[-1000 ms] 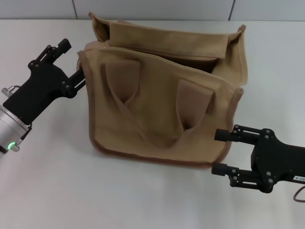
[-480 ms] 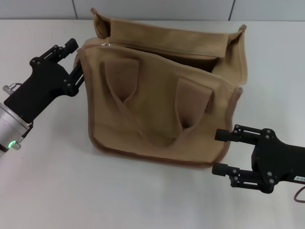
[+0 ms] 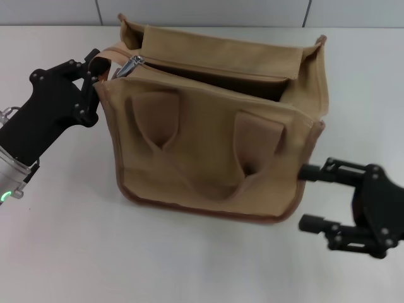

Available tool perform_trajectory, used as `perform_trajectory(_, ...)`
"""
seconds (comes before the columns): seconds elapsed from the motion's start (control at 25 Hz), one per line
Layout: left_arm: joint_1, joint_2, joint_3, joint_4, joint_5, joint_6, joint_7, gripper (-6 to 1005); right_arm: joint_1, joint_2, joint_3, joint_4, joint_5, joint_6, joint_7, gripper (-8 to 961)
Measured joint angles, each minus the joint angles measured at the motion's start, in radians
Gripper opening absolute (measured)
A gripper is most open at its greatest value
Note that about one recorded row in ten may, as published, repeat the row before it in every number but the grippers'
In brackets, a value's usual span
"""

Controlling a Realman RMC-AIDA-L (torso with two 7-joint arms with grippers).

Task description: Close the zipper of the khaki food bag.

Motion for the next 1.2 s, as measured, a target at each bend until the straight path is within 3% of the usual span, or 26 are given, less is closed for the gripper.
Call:
perform_trajectory(0.04,0.000,0.000,0.000,0.000,0.000,0.003,-0.001,82,0.001,-0.002,0.017,-0.001,0.000,-0.017,-0.001,712)
perform_trajectory(0.28,0.001,0.000,0.000,0.000,0.000,0.006,-0.008,48,0.023,-0.005,0.095,-0.057,0.018,-0.135,0.026,713)
perform_trajectory(0.4,0.001,-0.001,0.000,-0.002,0.000,0.027,-0.010,31,0.052,-0.006,0.113,-0.116,0.082,-0.153,0.162,713)
perform_trajectory(0.68,-0.007,-0.001,-0.001,-0.003,-0.001,0.075,-0.015,20,0.204,-0.024,0.109,-0.204,0.155,-0.086,0.579,712)
perform_trajectory(0.72,-0.008,-0.002,-0.001,-0.003,-0.001,0.078,-0.018,20,0.254,-0.027,0.105,-0.205,0.155,-0.073,0.653,712)
perform_trajectory(0.76,-0.010,-0.002,-0.001,-0.003,-0.001,0.082,-0.022,20,0.254,-0.027,0.105,-0.205,0.155,-0.073,0.653,712)
perform_trajectory(0.92,-0.014,-0.003,-0.001,-0.003,-0.001,0.099,-0.037,20,0.322,-0.015,0.076,-0.205,0.150,0.006,0.752,712)
perform_trajectory(1.2,-0.018,-0.003,-0.002,-0.003,-0.001,0.116,-0.039,20,0.366,0.006,-0.089,-0.197,0.154,0.201,0.861,711)
